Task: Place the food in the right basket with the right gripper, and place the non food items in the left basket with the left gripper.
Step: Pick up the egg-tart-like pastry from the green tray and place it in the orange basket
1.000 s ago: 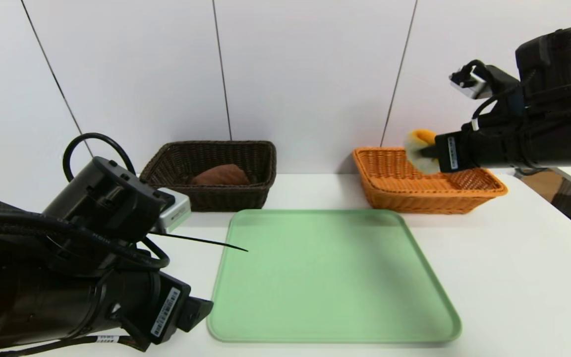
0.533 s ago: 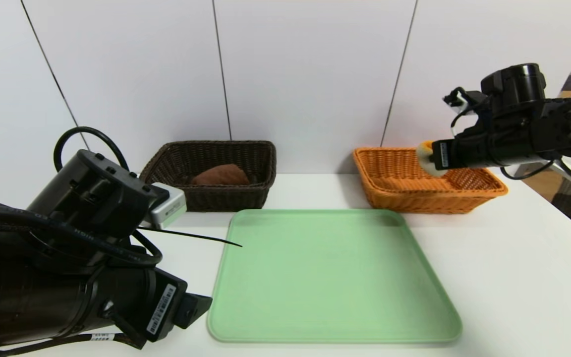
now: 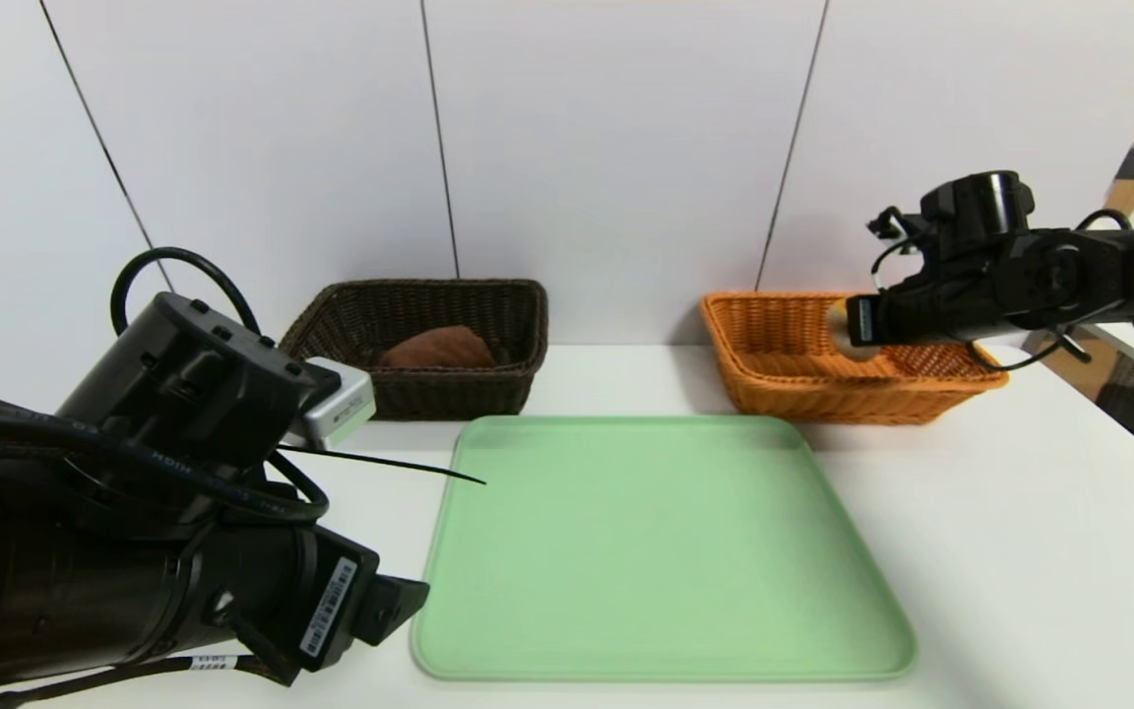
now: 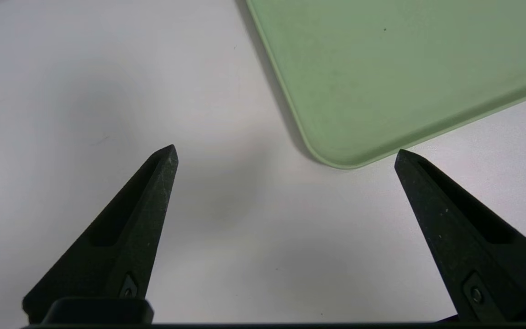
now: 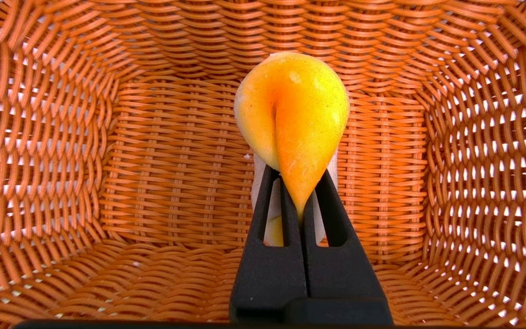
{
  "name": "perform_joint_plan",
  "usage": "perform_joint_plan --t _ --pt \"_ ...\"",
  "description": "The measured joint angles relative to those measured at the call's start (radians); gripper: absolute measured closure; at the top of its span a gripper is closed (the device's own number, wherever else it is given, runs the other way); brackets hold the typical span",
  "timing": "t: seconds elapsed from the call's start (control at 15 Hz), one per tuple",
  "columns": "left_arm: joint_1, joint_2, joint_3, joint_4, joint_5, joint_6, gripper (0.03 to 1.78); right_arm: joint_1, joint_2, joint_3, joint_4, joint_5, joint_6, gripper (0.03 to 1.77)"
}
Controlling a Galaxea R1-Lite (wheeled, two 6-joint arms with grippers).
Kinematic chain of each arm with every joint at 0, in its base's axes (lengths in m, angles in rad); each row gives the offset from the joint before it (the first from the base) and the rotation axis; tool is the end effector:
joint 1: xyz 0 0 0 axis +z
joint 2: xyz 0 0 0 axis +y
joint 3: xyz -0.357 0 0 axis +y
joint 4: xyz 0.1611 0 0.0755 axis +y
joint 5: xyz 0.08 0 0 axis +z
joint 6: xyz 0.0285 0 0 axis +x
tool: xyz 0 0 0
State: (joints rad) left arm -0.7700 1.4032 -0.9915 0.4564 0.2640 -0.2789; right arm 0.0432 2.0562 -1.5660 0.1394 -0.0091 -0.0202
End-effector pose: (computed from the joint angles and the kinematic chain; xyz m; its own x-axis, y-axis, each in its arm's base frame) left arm 0.1400 -0.1254 0.2747 0.6295 -0.2470 -0.7367 0.3788 0.9254 0.0135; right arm 0.4315 0.0184 0.2426 0.8079 0.0258 -0.5888 -0.0477 0.9986 -0.0217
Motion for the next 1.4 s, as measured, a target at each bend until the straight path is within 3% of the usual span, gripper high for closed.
perform_joint_plan --t 0.53,0.93,1.4 --pt "0.001 0.004 0.005 -0.001 -0.003 -0.003 0.12 0.0 0.052 -0.03 0.004 -0.001 0.001 1.74" --pt "0.001 0.004 0.005 -0.002 -0.004 -0.003 0.12 -0.001 0.051 -0.039 0.015 -0.002 0.003 0.9" --pt "0.0 0.004 0.005 -0.002 -0.004 -0.003 0.12 -0.001 0.047 -0.068 0.021 -0.002 0.001 0.42"
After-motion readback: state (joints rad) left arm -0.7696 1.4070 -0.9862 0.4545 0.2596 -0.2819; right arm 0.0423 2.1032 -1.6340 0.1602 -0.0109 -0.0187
